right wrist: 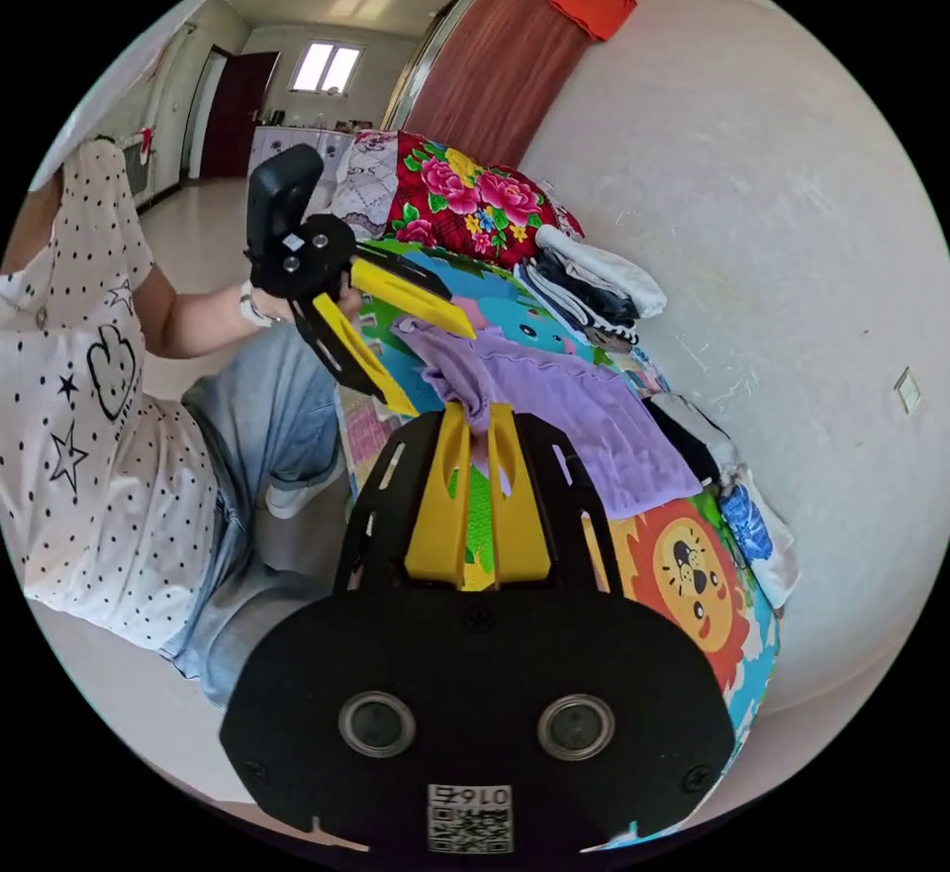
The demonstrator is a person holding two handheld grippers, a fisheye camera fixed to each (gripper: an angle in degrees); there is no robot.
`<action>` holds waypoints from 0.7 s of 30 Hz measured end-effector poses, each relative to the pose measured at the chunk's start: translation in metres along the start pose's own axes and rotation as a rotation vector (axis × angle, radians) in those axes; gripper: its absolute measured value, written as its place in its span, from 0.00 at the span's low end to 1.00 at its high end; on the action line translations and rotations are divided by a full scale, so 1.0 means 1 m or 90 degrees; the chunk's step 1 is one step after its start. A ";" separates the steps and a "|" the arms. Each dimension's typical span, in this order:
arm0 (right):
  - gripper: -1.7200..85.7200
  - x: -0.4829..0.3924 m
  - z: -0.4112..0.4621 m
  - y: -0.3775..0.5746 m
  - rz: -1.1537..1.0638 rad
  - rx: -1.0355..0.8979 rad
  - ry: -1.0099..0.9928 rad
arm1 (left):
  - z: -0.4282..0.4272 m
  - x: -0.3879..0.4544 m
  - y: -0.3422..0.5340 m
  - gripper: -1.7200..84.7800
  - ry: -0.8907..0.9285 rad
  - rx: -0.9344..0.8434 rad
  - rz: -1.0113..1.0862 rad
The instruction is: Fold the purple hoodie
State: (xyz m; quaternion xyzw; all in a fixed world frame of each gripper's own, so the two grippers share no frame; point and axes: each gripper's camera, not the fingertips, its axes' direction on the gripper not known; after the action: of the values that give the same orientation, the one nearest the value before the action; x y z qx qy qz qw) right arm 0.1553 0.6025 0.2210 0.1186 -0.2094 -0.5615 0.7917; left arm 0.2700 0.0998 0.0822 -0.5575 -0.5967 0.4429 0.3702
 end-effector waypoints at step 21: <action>0.20 -0.005 -0.041 0.045 -0.041 0.024 0.107 | 0.058 -0.084 -0.121 0.01 0.228 -0.270 0.044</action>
State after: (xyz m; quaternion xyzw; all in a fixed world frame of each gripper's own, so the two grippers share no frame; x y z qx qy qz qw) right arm 0.2111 0.6203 0.2024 0.1872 -0.1487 -0.5708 0.7855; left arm 0.1840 0.0112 0.1809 -0.7120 -0.5816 0.2147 0.3296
